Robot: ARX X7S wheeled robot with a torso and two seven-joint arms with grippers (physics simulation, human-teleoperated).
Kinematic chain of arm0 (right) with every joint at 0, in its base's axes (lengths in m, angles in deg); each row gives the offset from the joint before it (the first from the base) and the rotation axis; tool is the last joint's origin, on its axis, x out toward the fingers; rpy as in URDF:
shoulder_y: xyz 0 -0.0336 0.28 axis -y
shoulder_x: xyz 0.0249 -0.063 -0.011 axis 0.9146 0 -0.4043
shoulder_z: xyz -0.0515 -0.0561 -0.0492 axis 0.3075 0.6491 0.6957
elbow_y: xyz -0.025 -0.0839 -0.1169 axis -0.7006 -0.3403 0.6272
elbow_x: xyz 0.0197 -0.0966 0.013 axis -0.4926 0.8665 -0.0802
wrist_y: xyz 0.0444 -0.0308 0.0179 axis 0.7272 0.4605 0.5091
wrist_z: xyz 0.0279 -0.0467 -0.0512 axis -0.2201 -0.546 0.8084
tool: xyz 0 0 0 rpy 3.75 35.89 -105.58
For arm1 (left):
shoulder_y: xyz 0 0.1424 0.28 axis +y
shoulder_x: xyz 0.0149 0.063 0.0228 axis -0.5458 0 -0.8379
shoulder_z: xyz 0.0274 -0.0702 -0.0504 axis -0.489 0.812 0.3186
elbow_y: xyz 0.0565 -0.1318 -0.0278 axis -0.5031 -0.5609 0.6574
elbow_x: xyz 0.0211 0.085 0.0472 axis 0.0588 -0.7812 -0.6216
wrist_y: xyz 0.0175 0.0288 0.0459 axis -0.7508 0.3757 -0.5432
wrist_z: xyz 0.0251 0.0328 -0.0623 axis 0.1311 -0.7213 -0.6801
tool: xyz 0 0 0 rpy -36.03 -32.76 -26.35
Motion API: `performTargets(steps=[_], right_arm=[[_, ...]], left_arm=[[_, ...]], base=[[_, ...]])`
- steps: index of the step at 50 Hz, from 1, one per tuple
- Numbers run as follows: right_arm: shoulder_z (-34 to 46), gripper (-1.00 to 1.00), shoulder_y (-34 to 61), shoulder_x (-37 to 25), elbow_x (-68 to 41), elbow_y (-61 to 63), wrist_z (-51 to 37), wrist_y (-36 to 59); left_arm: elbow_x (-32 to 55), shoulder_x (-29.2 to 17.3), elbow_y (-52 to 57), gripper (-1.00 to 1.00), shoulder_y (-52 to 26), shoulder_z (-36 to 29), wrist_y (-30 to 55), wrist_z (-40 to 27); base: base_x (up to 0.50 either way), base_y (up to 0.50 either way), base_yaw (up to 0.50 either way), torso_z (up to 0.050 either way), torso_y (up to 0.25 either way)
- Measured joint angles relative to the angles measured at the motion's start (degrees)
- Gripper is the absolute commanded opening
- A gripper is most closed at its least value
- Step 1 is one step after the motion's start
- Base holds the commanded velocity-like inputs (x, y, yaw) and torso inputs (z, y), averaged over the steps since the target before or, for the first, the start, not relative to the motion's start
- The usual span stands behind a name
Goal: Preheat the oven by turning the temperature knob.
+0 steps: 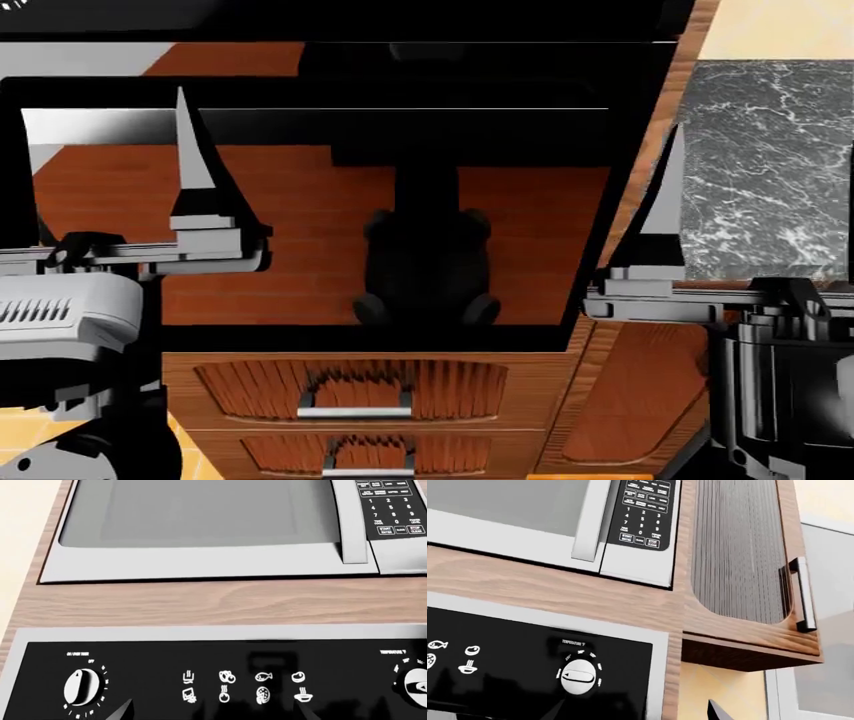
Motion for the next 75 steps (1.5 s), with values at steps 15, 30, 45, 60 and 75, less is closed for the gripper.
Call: performTargets(steps=[15,30,45,60,75], right_arm=[[9.7,1.0,4.0,-2.4,12.3,1.4,1.0,14.5],[31.3,1.0,21.4,-7.0,35.5,0.0,14.0,34.3],[49.3,1.0,36.4,-10.8,59.0,-5.9,31.0,47.4],[59.7,1.0,47.4,-13.2,79.6,-15.3,54.9,50.1],[62.2,1.0,52.5,-14.1,82.3,-19.1,61.6,47.5]], left_arm=[[0.5,-0.6,0.5,1.0,0.0,-0.1,0.5,-0.6],[1.3,-1.1,1.1,1.0,-0.3,0.1,1.3,-1.4],[1.8,-1.5,1.5,1.0,-0.5,0.1,2.2,-2.3],[2.9,-1.9,2.0,1.0,-0.7,0.8,2.7,-2.8],[3.4,-2.3,1.7,1.0,-0.7,0.8,2.6,-3.2]], base=[[0.0,0.0,0.0,0.007,-0.006],[0.0,0.0,0.0,0.007,-0.007],[0.0,0.0,0.0,0.004,-0.007],[0.0,0.0,0.0,0.002,-0.005],[0.0,0.0,0.0,0.0,0.0]])
